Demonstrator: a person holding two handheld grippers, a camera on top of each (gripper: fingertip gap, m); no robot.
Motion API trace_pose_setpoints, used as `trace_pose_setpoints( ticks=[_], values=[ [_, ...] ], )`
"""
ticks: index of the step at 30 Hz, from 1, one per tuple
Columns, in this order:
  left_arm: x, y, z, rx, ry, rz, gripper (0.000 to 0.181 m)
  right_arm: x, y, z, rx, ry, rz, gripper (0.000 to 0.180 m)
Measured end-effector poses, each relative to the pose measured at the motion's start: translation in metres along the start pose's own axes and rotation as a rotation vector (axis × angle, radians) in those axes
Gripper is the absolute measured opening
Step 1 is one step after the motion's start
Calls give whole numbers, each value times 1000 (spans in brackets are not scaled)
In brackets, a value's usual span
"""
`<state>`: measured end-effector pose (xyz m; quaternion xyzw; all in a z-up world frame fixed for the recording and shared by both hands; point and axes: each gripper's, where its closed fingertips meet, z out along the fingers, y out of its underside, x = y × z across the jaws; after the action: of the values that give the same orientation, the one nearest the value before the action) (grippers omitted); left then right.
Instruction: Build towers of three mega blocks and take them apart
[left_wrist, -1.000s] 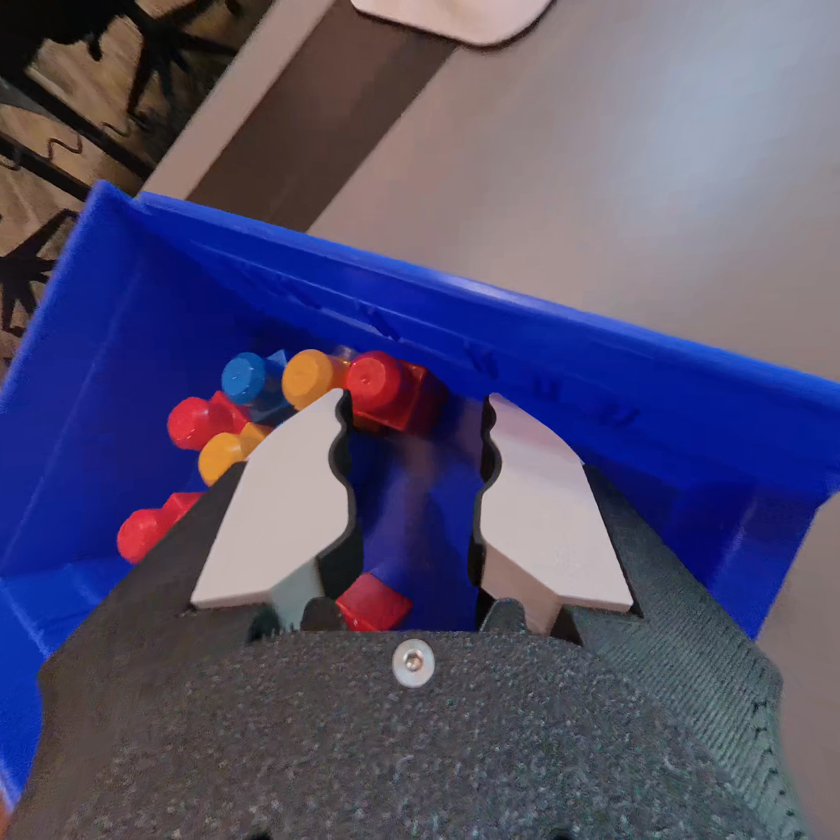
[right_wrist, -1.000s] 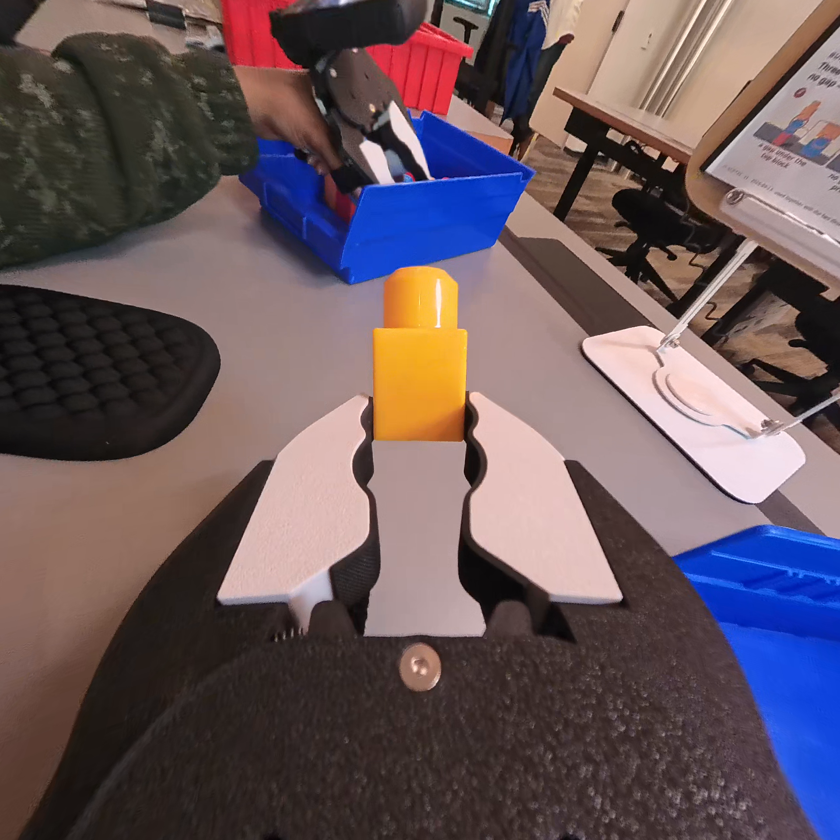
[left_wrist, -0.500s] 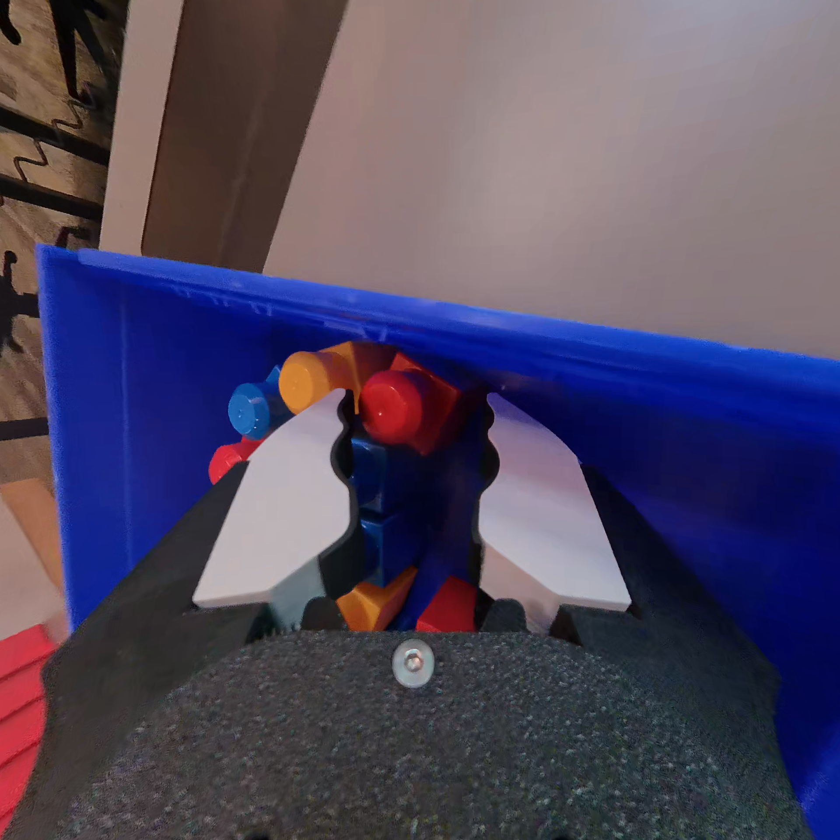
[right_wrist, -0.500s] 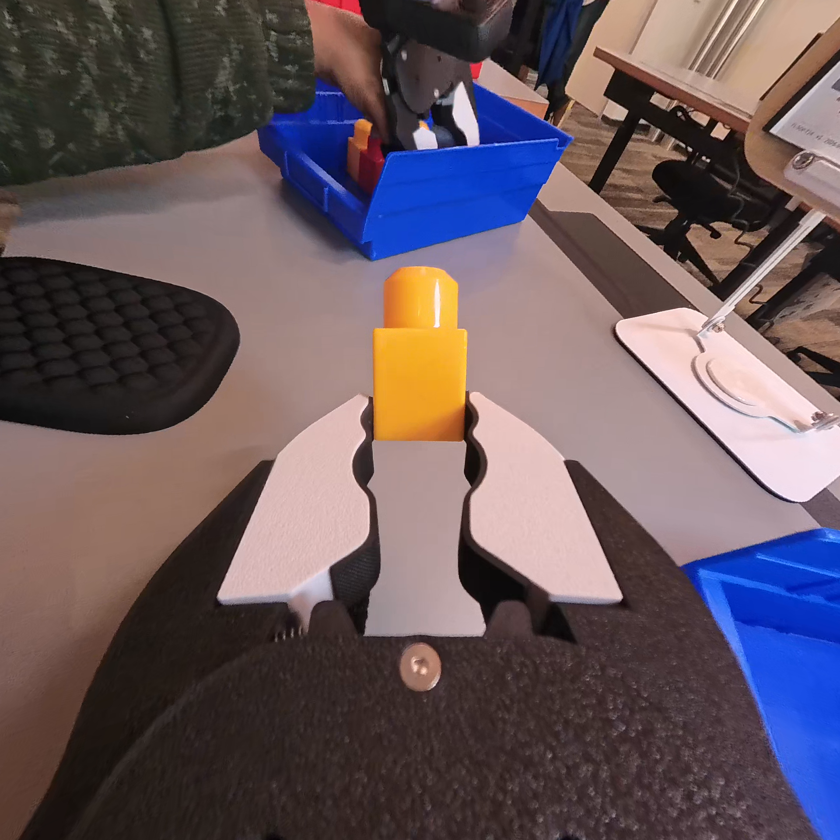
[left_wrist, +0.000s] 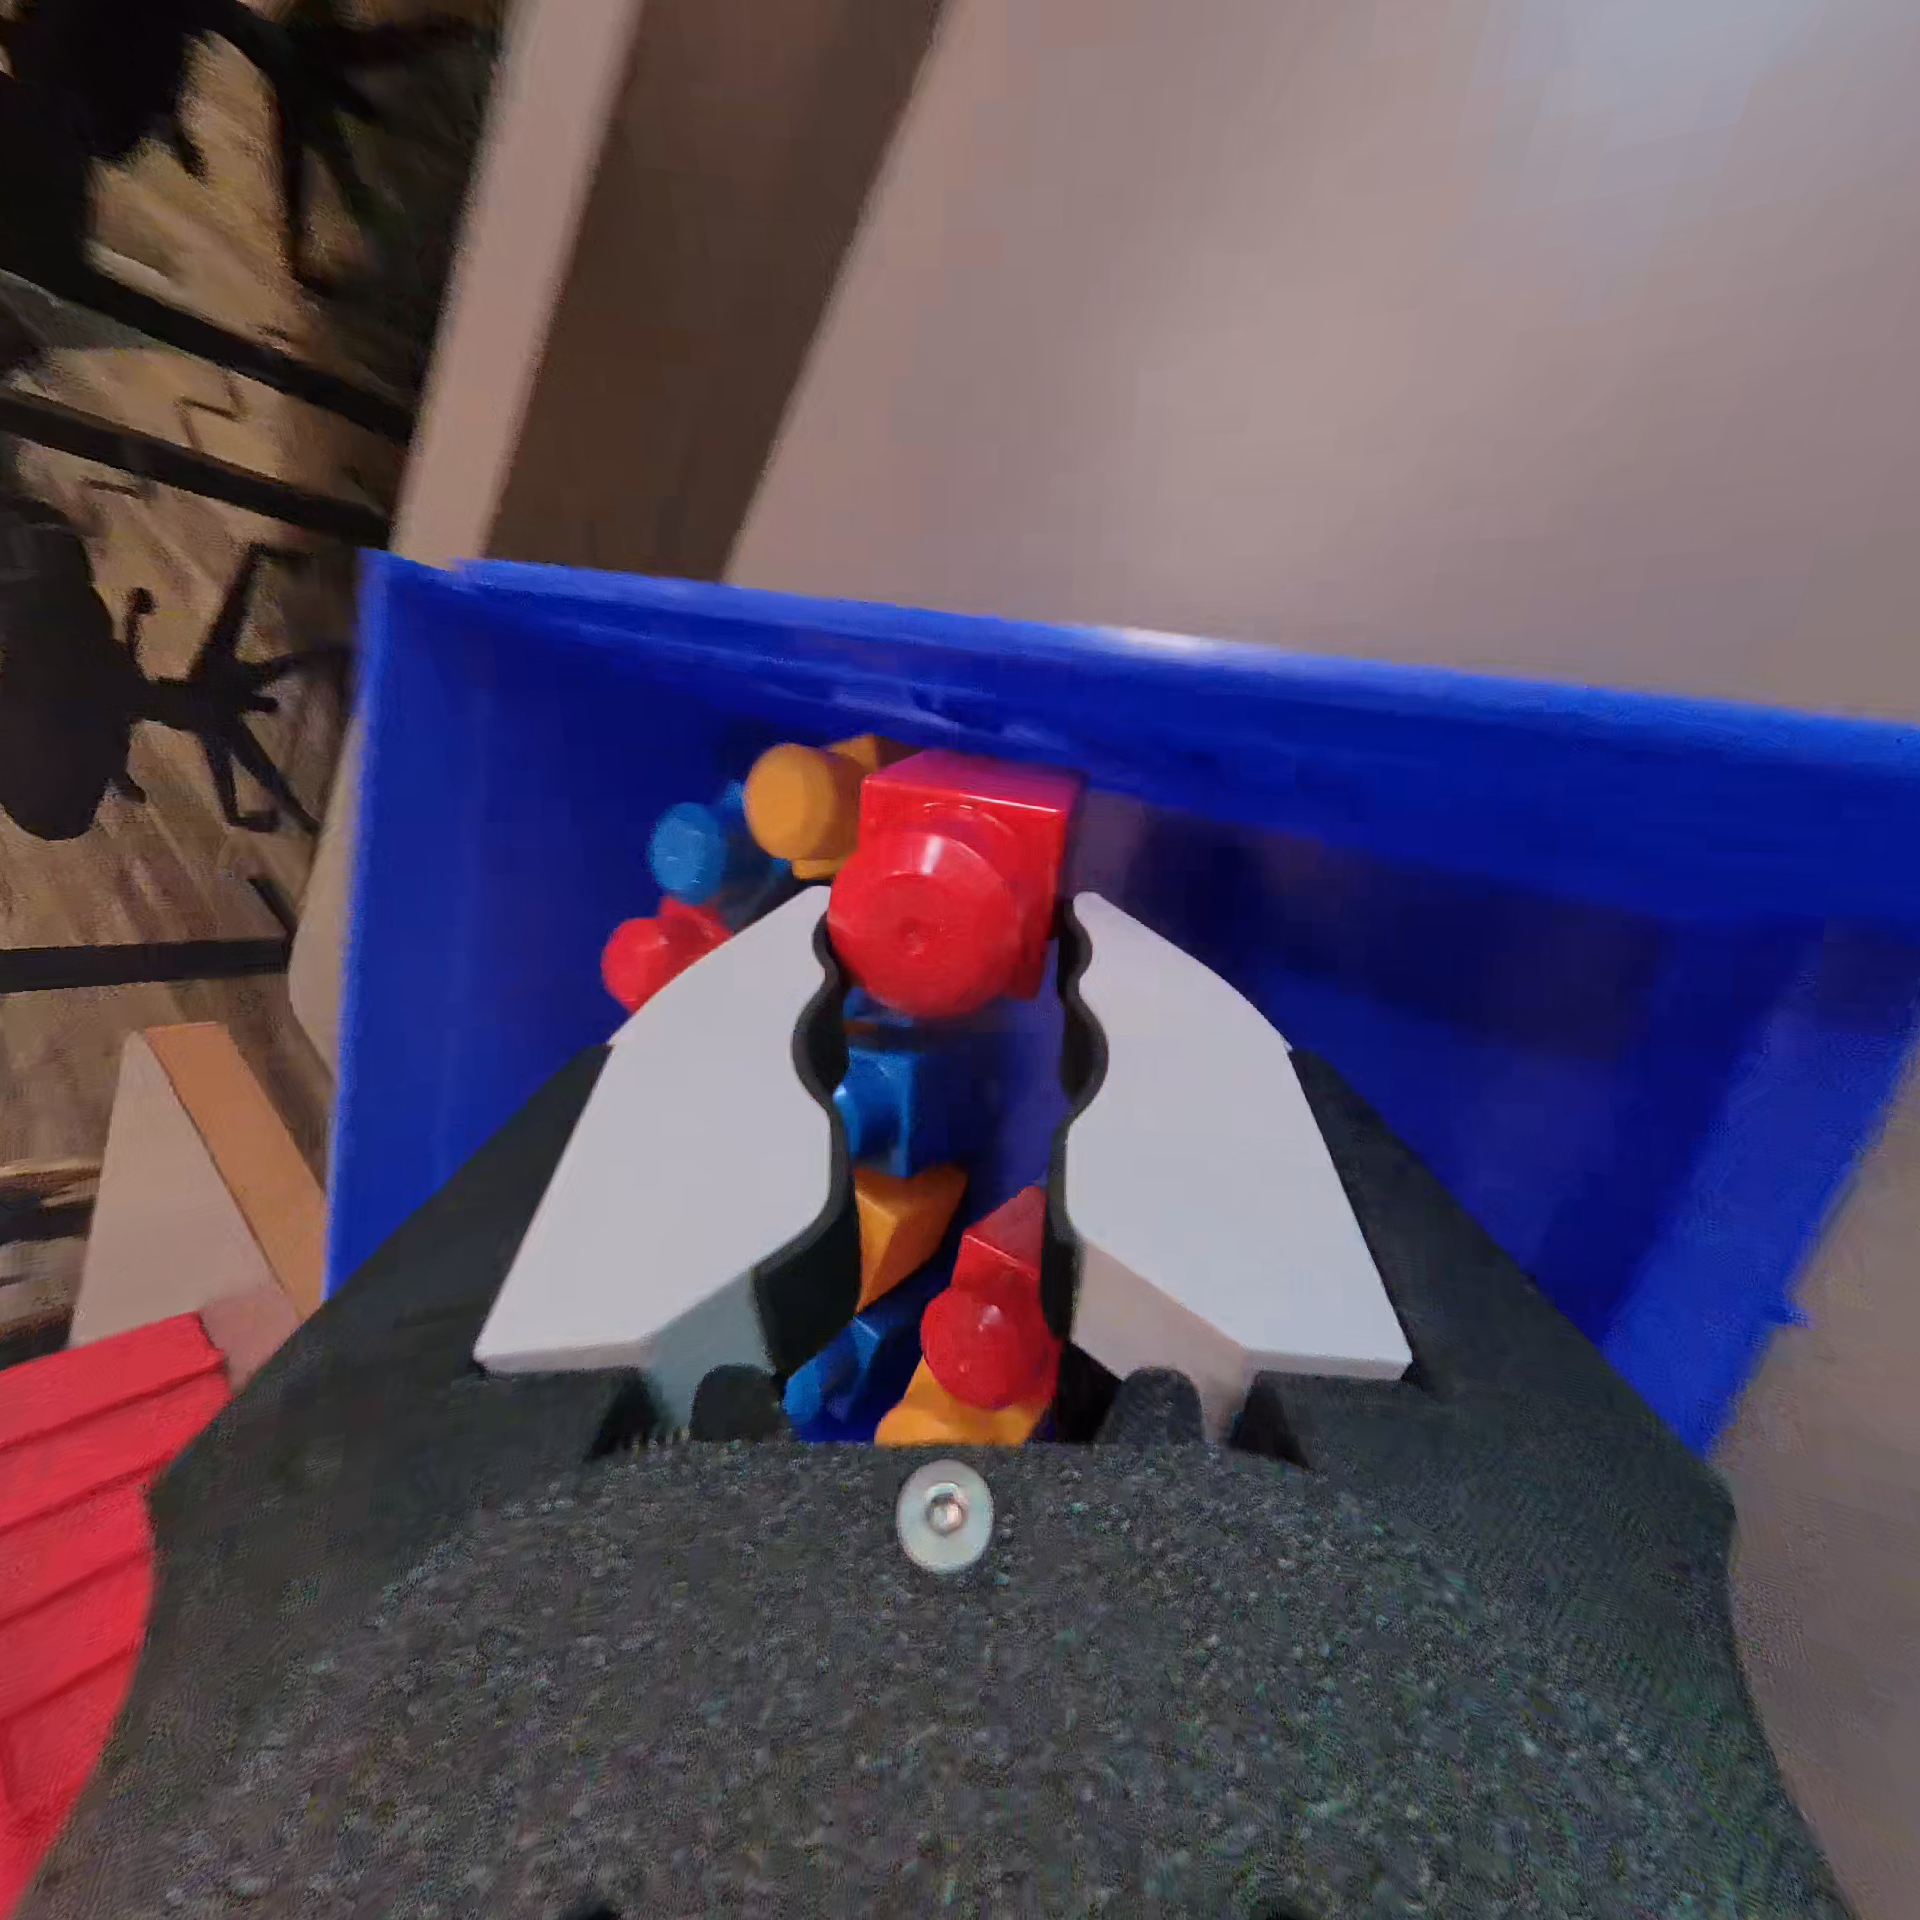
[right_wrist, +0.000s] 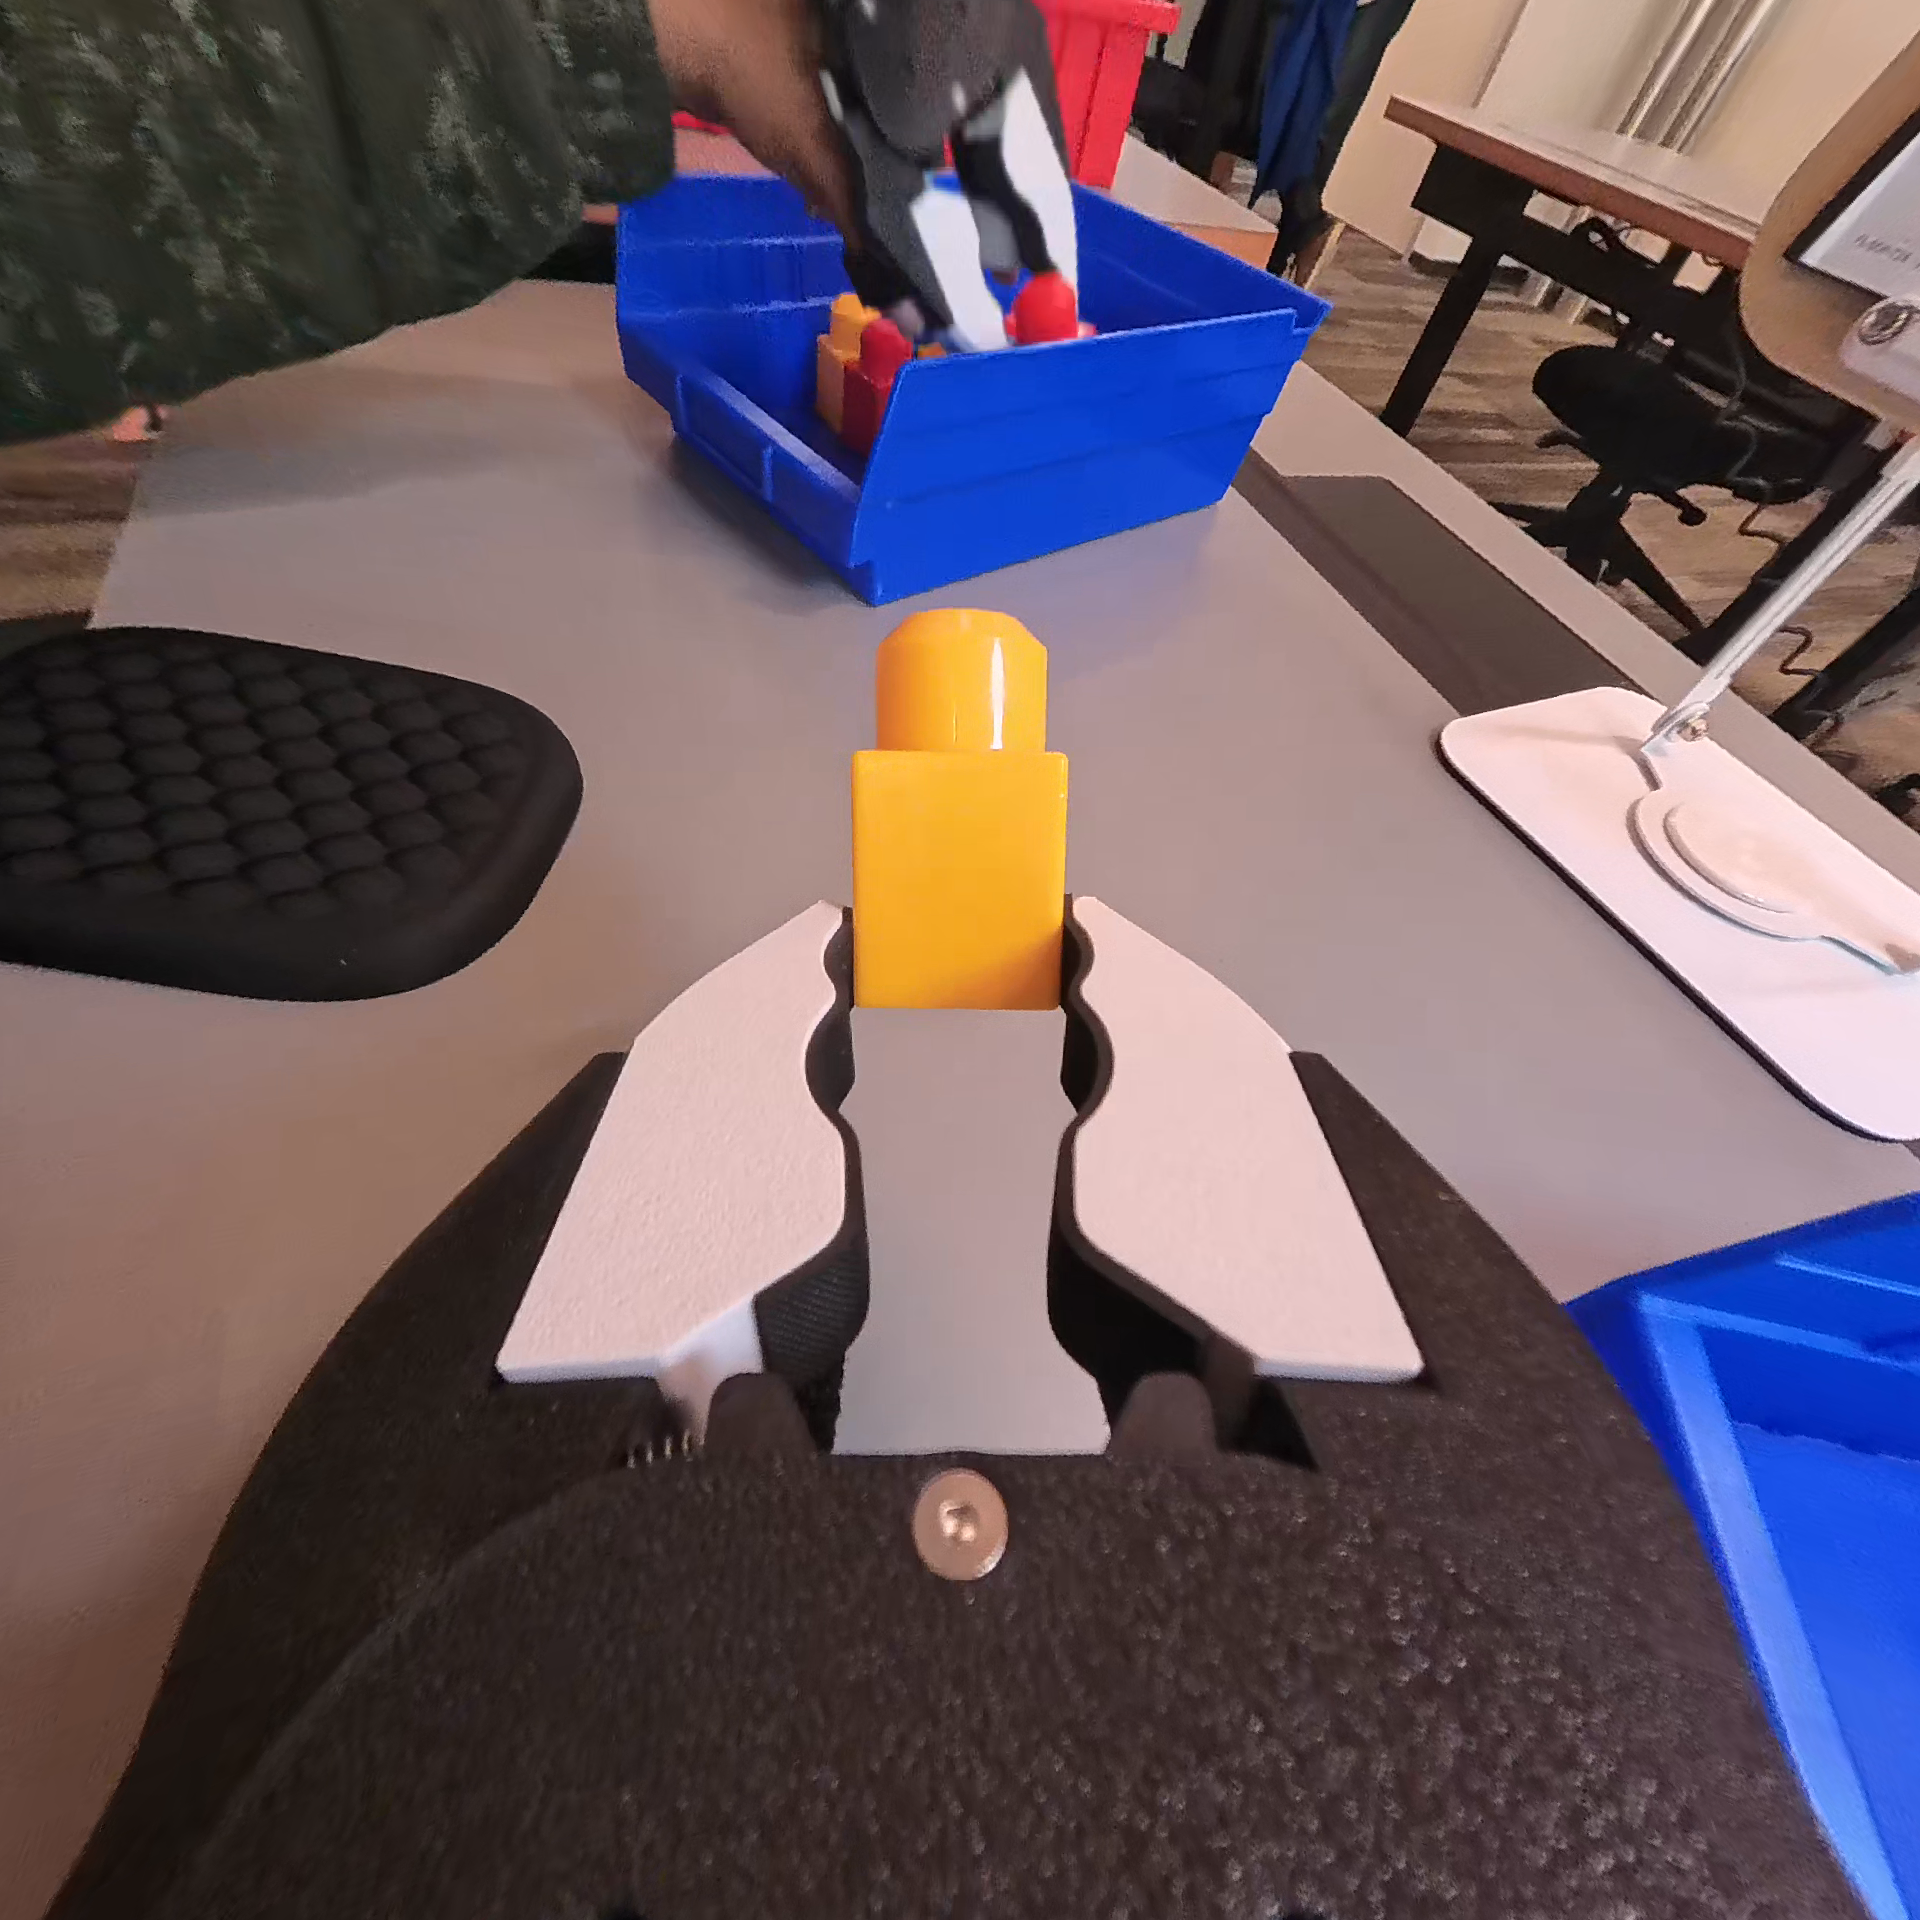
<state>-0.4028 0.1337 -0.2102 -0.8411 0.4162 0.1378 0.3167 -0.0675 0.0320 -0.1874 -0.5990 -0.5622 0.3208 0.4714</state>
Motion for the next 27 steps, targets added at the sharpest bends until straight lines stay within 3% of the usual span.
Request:
trace_pose_setpoints(
  ticks=[4,6,9,13,16,23,27],
  values=[
    [13,-60,-77,394,28,-114,38,1,4,3,-26,-4,23,37],
    [50,-95,-112,573,127,-66,37,-4,7,6,-54,-25,21,37],
    [116,-132,-135,693,279,60,37,-14,10,10,-97,-48,-17,37],
    [196,-161,-130,705,473,204,37,-27,17,16,-160,-57,-106,37],
    [229,-174,-117,691,552,246,37,-34,21,19,-181,-66,-152,37],
    [244,-178,-97,675,601,223,36,-34,19,17,-159,-73,-136,37],
    [238,-186,-103,805,630,117,36,-31,3,10,-55,-96,-42,37]
  ],
)
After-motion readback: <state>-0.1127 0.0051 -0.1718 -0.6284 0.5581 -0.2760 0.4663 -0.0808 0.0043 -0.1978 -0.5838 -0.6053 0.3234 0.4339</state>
